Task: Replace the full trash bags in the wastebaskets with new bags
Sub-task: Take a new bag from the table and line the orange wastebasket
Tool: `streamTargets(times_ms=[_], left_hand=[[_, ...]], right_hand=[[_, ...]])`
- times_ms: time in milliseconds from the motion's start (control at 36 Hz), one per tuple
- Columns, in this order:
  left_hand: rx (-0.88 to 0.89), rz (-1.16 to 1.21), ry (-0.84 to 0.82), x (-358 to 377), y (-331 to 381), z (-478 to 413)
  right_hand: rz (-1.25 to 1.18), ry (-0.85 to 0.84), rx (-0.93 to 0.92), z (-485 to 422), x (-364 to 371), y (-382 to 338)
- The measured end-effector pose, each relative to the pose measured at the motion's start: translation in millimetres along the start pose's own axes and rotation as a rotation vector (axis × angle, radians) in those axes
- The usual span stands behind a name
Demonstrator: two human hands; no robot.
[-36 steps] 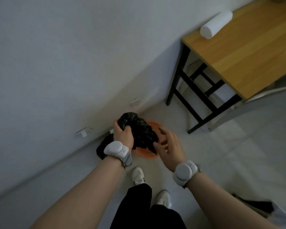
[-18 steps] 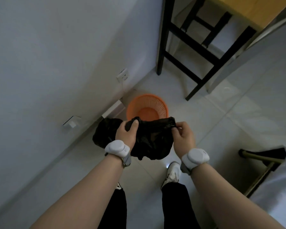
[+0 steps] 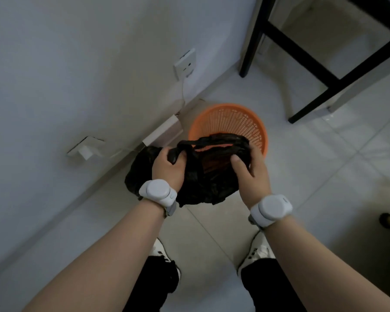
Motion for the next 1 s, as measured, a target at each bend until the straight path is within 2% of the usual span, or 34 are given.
streamTargets(times_ms=[56,139,222,278,306,417,500,528,611,694,833,917,1000], left_hand=[[0.027,0.032,-0.007,14.0,-19.6,-13.7],[0.056,0.084,-0.064,36.7,-46.7,-34.3],[0.104,0.09,-0.142,55.5,-60.4,-53.7],[0.213,0.037,-0.183,67.8,-69.3,-68.6],[0.253,0.019,-0.183,72.7,-75.1,-83.0],[0.301,0.069,-0.161,83.0,-90.6,-133.6],[0.328,0.156,-0.103,82.1,-90.6,-161.6],[0.369,0.187,-0.084,84.9,-89.2,-168.3],[0.443,0.237,-0.061,92.7,-80.2,-174.5],[0.474,0.285,-0.052,88.1,-63.3,-167.3],[0.619,0.284,-0.111,73.2,-48.1,-158.0],[0.569,0.462,-0.068,53.7,-50.2,-167.0],[0.525,0.587,0.002,35.3,-44.3,-171.5]], right_hand=[[0.118,-0.093,-0.086,-13.8,16.5,20.8],[0.157,-0.272,-0.091,-38.9,46.3,61.4],[0.211,-0.331,-0.15,-65.5,60.9,87.5],[0.209,-0.291,-0.191,-83.8,63.6,106.0],[0.169,-0.251,-0.155,-97.0,61.0,113.8],[-0.047,-0.072,0.037,-138.6,45.0,151.9],[-0.199,-0.064,0.282,-154.3,43.5,167.0],[-0.259,-0.078,0.295,-162.5,44.7,170.6],[-0.352,-0.051,0.206,-177.0,45.3,153.5],[-0.221,0.019,0.093,-175.1,35.4,126.4],[-0.124,0.072,0.03,-178.4,20.0,123.5],[0.071,0.165,-0.006,-181.5,11.1,133.6],[0.093,0.233,-0.004,-185.5,13.8,138.9]])
Point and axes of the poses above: each hand's wrist, its own z-axis away from the middle knuckle, its own x-axis out of the palm, y = z × x, the point moved 7 cm from there along -z, towards the middle knuckle, and after that the axes turned 7 degrees about z, right-handed, at the moved point
